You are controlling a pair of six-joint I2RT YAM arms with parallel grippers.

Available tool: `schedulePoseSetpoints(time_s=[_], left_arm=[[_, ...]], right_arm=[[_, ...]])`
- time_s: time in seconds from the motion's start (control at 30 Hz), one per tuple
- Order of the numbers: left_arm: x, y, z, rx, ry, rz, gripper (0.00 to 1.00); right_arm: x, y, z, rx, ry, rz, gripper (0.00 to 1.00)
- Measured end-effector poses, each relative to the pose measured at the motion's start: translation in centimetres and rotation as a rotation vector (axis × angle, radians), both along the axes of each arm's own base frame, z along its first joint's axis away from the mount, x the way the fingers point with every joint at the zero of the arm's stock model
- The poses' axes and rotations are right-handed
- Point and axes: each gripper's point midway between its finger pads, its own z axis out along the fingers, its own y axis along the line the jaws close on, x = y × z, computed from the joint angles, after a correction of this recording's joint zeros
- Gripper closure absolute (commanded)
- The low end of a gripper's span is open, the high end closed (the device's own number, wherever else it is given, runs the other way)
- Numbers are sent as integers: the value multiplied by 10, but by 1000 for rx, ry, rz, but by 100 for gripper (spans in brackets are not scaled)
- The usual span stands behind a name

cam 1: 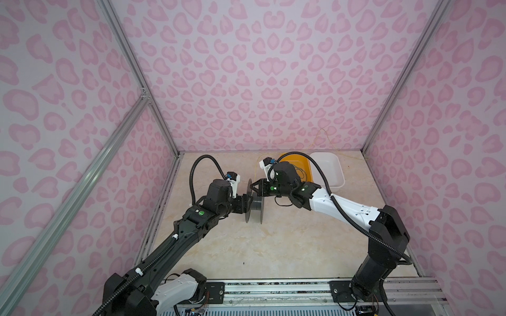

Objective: Wrap the cables
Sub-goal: 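Bring the right gripper with the yellow cable to the spool hub beside the left gripper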

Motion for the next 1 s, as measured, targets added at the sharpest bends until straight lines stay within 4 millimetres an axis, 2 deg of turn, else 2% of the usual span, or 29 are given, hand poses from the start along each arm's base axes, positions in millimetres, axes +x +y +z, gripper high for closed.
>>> schedulePoseSetpoints(time_s=[0.1,0.33,0.47,0.7,1.0], left_arm=[[3,0,-6,23,4,-1,38],[8,-7,-12,70,3,-21,41],[8,-12,-19,108,4,-26,47],[13,-10,-22,165,-21,16,56],[14,-9,-30,187,-23,28,62]], right_arm=[[1,0,-3,2,17,-3,100],[2,2,0,29,18,4,100],[2,2,-1,37,23,5,100],[0,2,-5,38,35,6,100],[1,3,-12,52,50,-5,100]])
